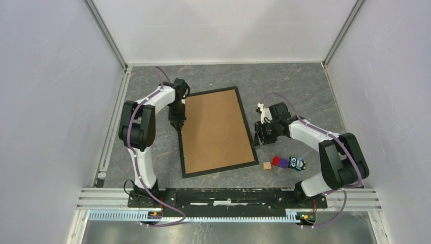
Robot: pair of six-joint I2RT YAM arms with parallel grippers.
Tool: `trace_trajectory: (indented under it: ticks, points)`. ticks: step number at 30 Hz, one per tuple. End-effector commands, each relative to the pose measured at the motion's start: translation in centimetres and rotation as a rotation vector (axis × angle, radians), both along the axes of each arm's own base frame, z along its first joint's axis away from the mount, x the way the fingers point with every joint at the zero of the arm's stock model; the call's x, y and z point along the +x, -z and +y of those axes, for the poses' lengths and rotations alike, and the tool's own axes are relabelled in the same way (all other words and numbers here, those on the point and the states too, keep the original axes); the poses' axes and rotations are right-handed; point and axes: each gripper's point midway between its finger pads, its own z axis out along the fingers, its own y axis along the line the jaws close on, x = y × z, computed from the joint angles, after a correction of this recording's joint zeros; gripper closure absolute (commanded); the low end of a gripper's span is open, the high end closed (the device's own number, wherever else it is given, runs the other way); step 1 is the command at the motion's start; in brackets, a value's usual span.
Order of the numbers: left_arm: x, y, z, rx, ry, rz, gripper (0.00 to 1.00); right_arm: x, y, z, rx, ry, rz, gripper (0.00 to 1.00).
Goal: Put the photo into the frame
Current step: Install the photo frame at the center of the board.
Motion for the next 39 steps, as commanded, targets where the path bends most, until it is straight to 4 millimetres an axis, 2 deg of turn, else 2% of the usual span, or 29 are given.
trace_trajectory:
  ticks: [1,25,39]
  points:
    - [1.0,0.3,-1.4,-0.068,0.000,-0.041,0.74,-0.1,-0.5,0.4,0.026,-0.019,-0.041,0.57]
    - [0.9,0.2,-1.6,-0.078,0.000,-0.041,0.75,-1.7,2.8,-0.5,-0.051,0.032,0.019,0.63]
    - [0.7,0.2,-1.9,-0.078,0.012,-0.043,0.76,-3.3,7.0,-2.7,-0.264,0.127,0.082,0.66]
